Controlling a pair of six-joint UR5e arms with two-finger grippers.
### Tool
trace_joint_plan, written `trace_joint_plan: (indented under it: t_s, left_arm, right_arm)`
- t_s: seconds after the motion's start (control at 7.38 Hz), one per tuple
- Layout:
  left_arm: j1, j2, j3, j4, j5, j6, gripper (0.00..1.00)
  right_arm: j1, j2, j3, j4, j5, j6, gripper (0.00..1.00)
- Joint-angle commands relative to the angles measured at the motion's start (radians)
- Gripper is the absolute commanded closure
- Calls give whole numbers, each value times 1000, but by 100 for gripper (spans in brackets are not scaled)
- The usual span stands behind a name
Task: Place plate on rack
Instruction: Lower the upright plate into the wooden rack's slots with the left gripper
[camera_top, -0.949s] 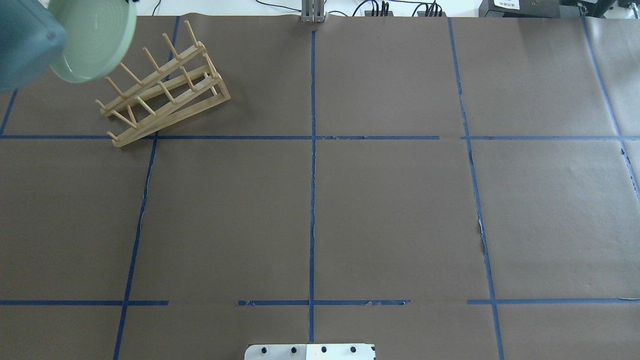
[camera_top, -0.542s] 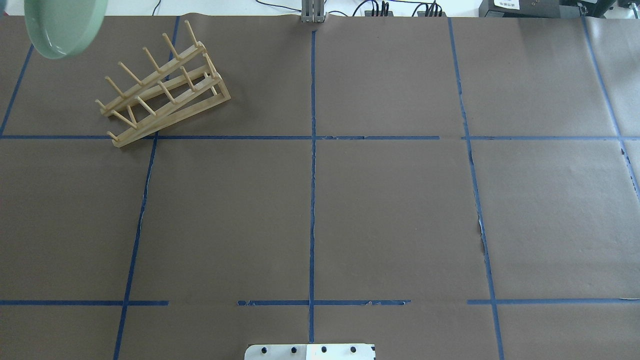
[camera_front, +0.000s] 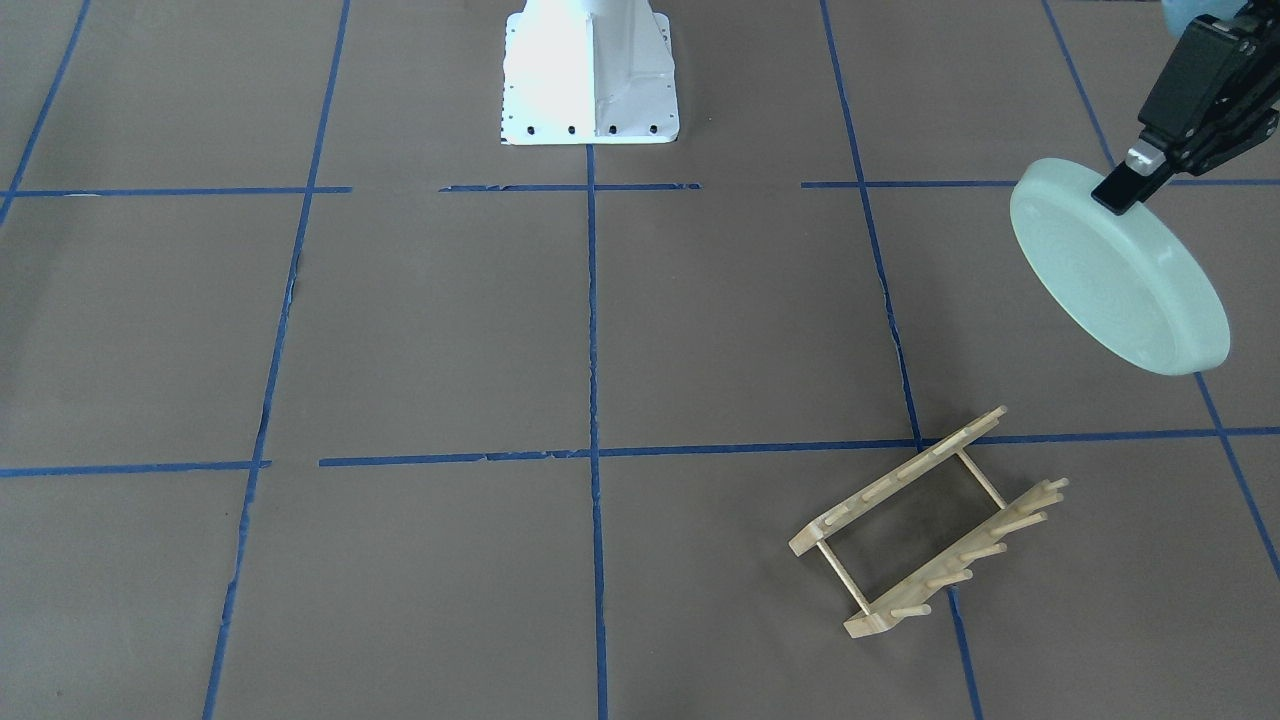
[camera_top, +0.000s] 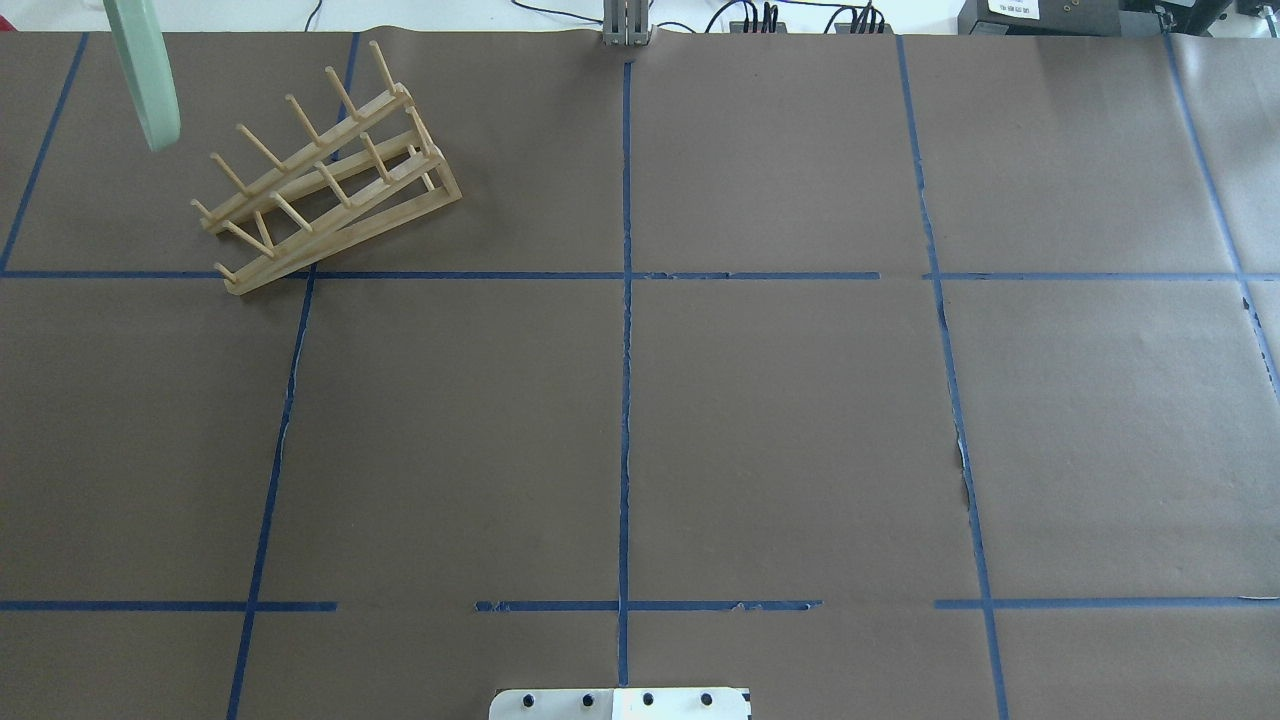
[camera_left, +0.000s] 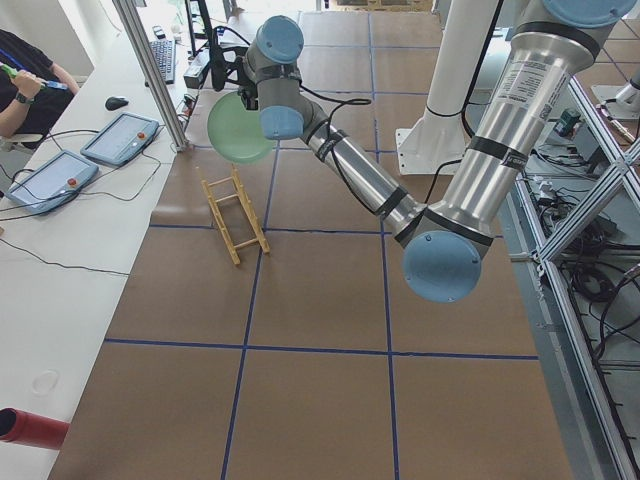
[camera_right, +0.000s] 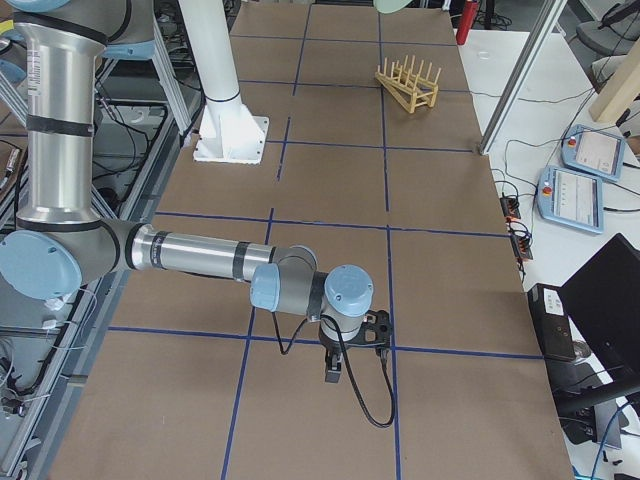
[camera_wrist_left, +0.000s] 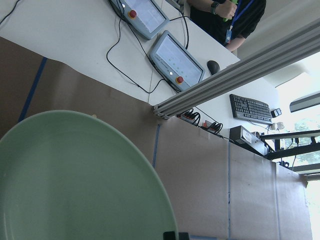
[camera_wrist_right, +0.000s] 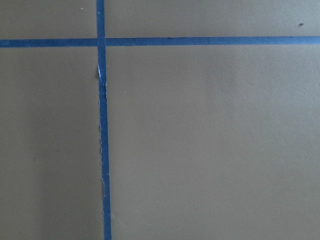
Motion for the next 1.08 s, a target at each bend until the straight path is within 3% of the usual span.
trace_joint_plan:
  t_s: [0.0, 0.27, 0.68, 0.95]
  left_arm:
    - [6, 16, 109, -336, 155, -205, 100]
    - [56, 14, 172, -481, 233, -235, 100]
    - [237, -10, 336, -725, 482, -226, 100]
    - [248, -111, 452, -726, 515, -224, 100]
  right_arm:
    - [0, 0, 0, 0, 0, 0, 0]
    - [0, 0, 0, 0, 0, -1, 0]
    - [0, 0, 2, 0, 0, -1, 0]
    - [0, 0, 0, 0, 0, -1, 0]
